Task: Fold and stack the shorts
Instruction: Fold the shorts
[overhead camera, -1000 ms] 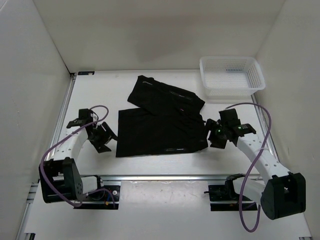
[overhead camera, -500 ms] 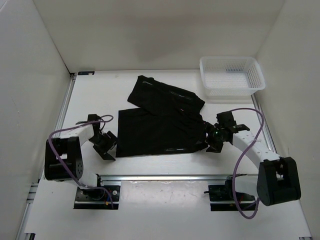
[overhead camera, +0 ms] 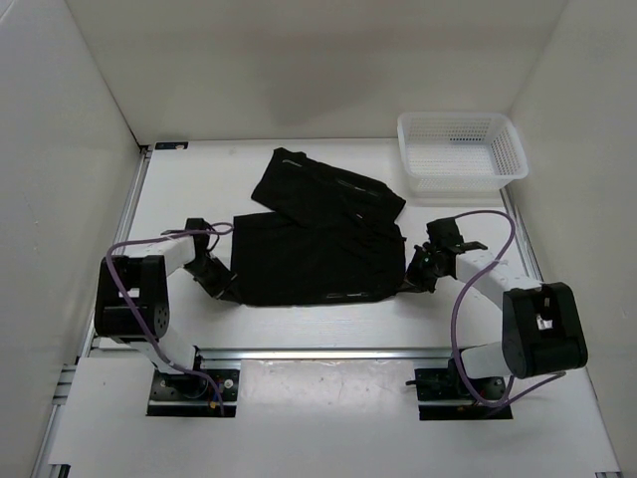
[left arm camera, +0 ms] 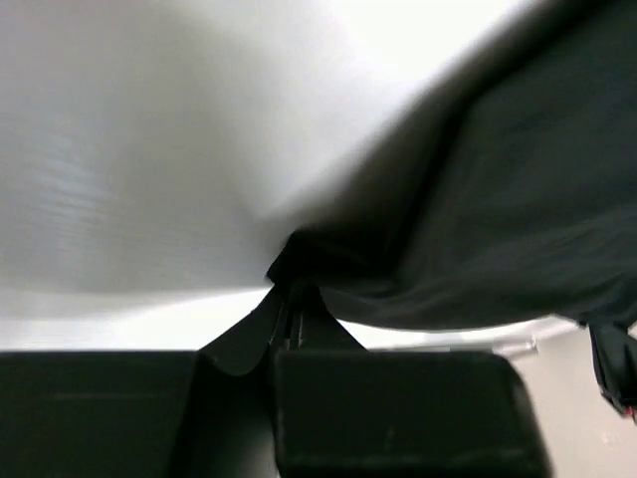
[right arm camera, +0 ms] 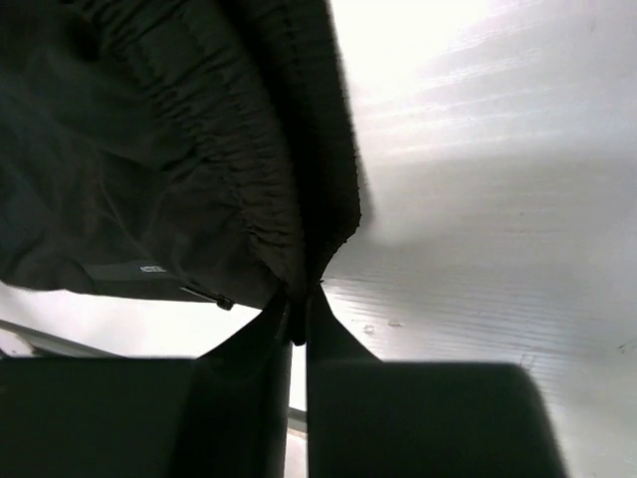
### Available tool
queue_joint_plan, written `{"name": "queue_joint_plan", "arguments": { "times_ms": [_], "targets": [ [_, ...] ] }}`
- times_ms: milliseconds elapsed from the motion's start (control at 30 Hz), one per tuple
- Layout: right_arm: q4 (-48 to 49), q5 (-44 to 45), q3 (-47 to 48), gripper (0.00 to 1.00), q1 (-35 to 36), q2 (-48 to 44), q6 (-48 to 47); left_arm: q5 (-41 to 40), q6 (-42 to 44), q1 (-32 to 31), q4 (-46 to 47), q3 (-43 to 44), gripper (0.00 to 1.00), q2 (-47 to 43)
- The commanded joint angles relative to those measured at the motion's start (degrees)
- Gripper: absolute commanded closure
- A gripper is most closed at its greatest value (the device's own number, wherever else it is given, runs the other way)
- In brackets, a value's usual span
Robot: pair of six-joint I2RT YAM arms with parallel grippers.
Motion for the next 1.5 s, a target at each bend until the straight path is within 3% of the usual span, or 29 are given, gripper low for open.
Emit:
{"name": "queue_joint_plan", "arguments": {
  "times_ms": [0, 400, 600, 767, 900, 933, 1133, 1333, 1467],
  "targets": [
    [0.12, 0.25, 3.27, 1.0, -0.27, -0.79, -1.68, -5.33, 0.78, -0.3, 2.13, 4.96, 0.9, -3.42],
    [-13.6, 4.9, 5.55, 1.0, -0.27, -17.83, -8.63, -12.62, -1.33, 0.23, -8.15, 19.47, 0.9, -15.73],
    [-17.82, 1.57, 2.13, 1.0, -0.27, -24.68, -8.63, -12.1, -1.86, 0.23, -10.1, 14.75, 0.9, -22.5],
    [-23.51, -0.37, -2.8, 1.0, 0.25, -35.33, -1.88, -12.62, -3.44, 0.23, -14.3, 8.23, 0.9, -32.15],
    [-30.72, 0.16, 0.36, 1.0, 0.25, -42.01, -1.16, -14.65, -3.44, 0.23, -17.48, 12.51, 0.9, -35.34],
    [-31.79, 1.38, 1.41, 1.0, 0.25, -42.02, -1.16, -15.35, -2.23, 0.23, -18.0, 17.05, 0.9, -35.34],
    [-32.6, 7.36, 8.89, 1.0, 0.25, -35.62, -3.09, -16.5, 1.82, -0.3, -18.45, 35.8, 0.9, -21.15],
    [-23.56, 13.33, 16.35, 1.0, 0.25, -22.44, -5.02, -15.98, 3.85, -0.83, -14.15, 51.62, 0.9, -1.65],
    [-19.77, 15.62, 21.45, 1.0, 0.25, -10.77, -6.16, -15.18, 4.47, -2.49, -14.14, 66.7, 0.9, 11.74]
  ]
}}
